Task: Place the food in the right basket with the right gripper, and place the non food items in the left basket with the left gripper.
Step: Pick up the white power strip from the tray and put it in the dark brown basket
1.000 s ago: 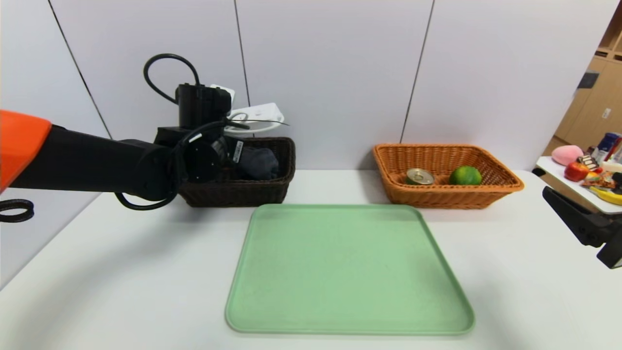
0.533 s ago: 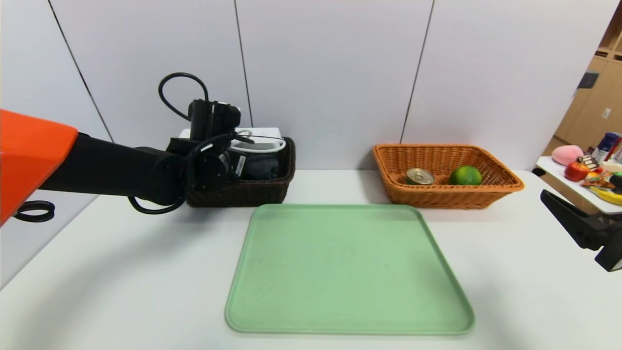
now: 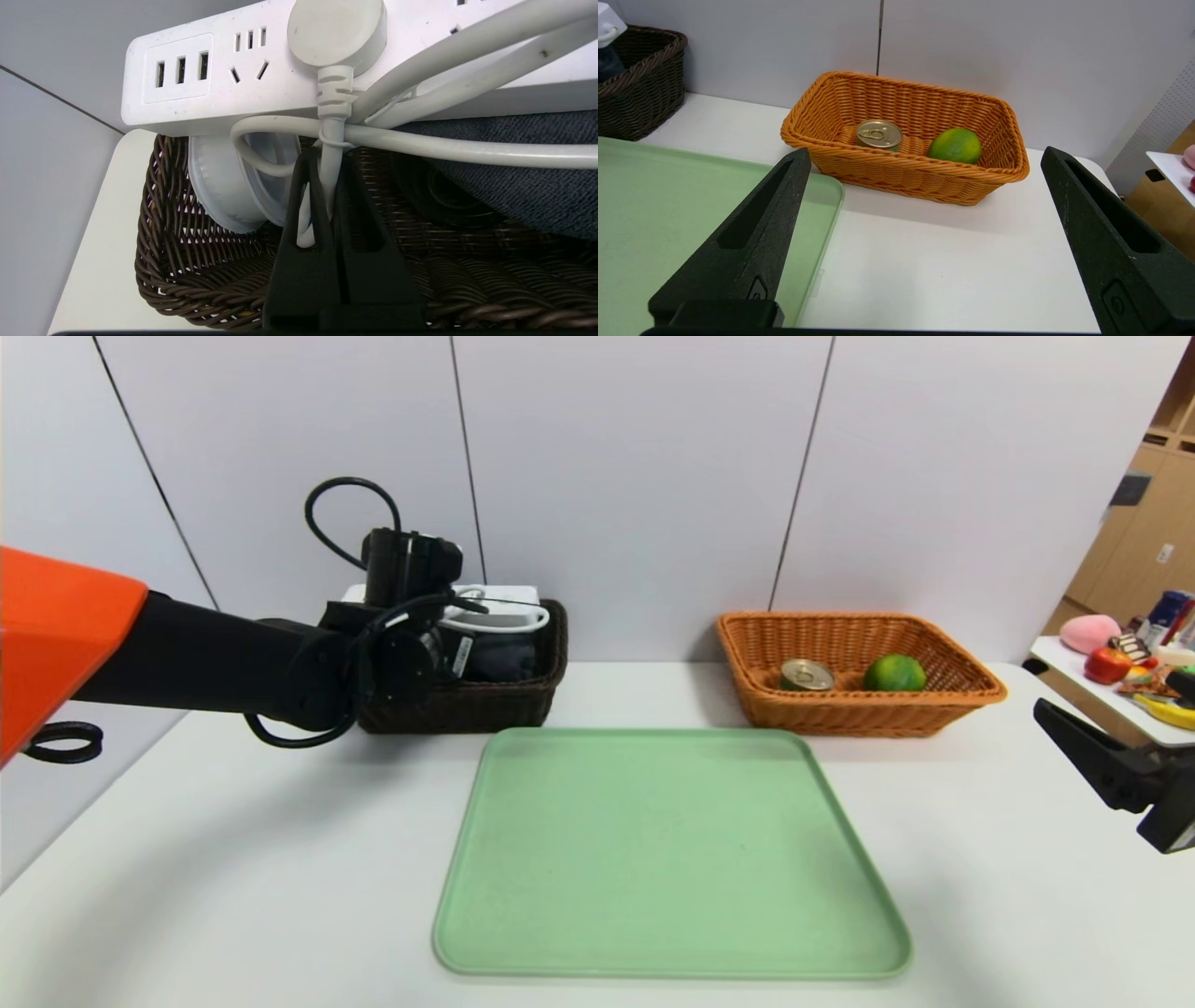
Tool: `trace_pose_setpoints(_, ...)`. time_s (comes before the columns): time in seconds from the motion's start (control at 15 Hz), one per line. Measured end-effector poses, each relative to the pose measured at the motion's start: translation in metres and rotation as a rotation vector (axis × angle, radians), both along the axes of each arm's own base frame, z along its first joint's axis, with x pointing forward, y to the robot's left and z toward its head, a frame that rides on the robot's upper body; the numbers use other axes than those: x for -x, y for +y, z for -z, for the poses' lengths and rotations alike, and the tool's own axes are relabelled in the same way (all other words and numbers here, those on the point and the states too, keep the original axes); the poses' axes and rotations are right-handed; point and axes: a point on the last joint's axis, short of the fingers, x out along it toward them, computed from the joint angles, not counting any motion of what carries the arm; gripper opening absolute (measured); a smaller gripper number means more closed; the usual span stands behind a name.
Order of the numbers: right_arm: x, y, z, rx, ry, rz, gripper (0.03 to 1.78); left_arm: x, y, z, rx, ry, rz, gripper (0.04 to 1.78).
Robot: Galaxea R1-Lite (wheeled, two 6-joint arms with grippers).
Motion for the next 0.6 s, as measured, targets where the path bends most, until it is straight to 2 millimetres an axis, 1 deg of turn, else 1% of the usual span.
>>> trace_pose_setpoints(0.47, -0.0011, 0.0001, 0.001, -0.001, 0.007, 0.001, 1.7, 0.003, 0.0013, -0.0023, -0.009, 0.011, 0.002, 0.07)
trace_pose_setpoints(0.6, -0.0012, 0.0002, 0.0008, -0.001, 0.006, 0.0, 1.7, 0.0065, 0.0029, -0.0036, -0.019, 0.035, 0.002, 0.07)
